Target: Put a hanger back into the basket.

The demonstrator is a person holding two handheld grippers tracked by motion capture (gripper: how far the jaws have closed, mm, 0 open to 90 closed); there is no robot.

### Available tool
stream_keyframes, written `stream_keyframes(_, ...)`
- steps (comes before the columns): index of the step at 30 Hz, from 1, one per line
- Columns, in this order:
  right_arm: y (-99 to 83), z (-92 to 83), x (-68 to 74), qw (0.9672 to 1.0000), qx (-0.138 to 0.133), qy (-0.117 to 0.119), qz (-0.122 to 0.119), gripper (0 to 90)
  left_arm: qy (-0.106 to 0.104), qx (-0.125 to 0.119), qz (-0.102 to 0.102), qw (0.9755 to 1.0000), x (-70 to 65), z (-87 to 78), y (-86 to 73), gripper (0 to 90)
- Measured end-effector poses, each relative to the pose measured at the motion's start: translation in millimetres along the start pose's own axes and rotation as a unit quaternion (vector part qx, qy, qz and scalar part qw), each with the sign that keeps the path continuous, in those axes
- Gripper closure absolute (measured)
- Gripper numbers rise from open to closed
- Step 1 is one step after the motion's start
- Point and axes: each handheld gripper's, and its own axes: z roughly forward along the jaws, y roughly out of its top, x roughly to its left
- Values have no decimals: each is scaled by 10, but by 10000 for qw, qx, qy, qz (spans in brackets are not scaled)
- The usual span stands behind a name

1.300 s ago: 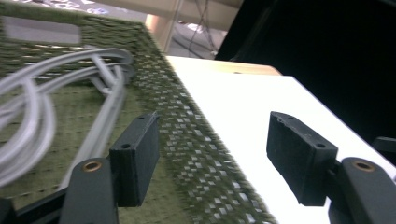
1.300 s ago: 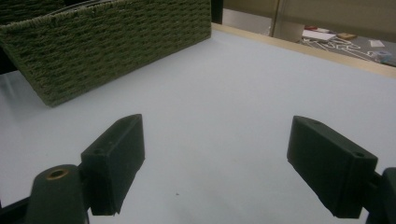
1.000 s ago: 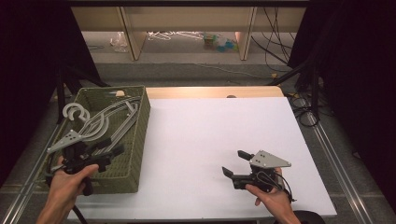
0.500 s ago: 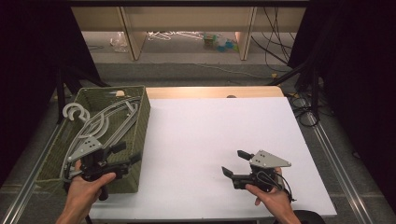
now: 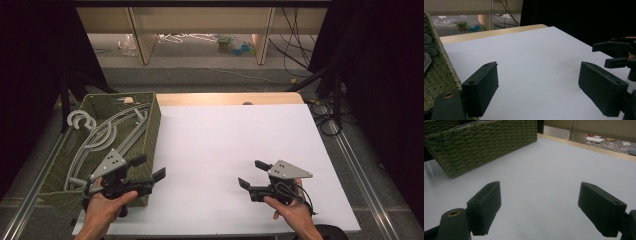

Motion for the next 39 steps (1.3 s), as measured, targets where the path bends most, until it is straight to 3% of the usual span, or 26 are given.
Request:
stream_keyframes(3, -2, 16, 19, 10000, -75, 35, -6, 194, -25, 12, 72, 10000, -48, 9, -45, 159)
stream_keyframes(7, -5, -2, 14, 10000, 19, 12, -7, 189, -33, -53, 149, 9999, -101, 46, -100, 158)
stream_keyframes(11, -7, -15, 24, 10000, -33, -26, -1, 189, -88, 56, 98, 9999, -168, 113, -191, 158)
stream_keyframes(13, -5, -26, 32, 10000, -14, -31, -18, 188, -190, 123, 246, 9994, -190, 141, -234, 158)
stream_keyframes(14, -2, -31, 32, 10000, -24, -73, -51, 188, -167, 153, 175, 9996, -217, 151, -260, 158)
stream_keyframes(17, -6, -35, 42, 10000, 0, -65, -55, 187, -110, 239, 344, 9991, -237, 190, -322, 159)
stream_keyframes(20, -10, -44, 38, 10000, 4, -63, -49, 187, -77, 307, 326, 9990, -245, 217, -383, 160)
stream_keyframes(22, -16, -50, 41, 10000, -25, -62, -26, 186, -79, 288, 495, 9983, -234, 219, -400, 160)
stream_keyframes(25, -25, -52, 45, 10000, -21, -60, -12, 173, -20, 193, 466, 9987, -242, 220, -440, 159)
stream_keyframes(27, -37, -51, 57, 10000, 68, -11, 0, 158, -79, 205, 546, 9983, -227, 221, -462, 159)
stream_keyframes(28, -50, -53, 65, 9999, 129, -17, -13, 157, -36, 228, 405, 9989, -241, 219, -480, 159)
stream_keyframes(29, -70, -47, 73, 9998, 184, 67, 15, 156, -73, 248, 524, 9983, -228, 214, -484, 159)
stream_keyframes(32, -114, -62, 95, 9990, 438, -5, 24, 157, -85, 219, 516, 9984, -240, 190, -510, 159)
stream_keyframes(39, -149, -118, 137, 9990, 443, 45, 67, 158, 20, 215, 492, 9986, -286, 162, -567, 154)
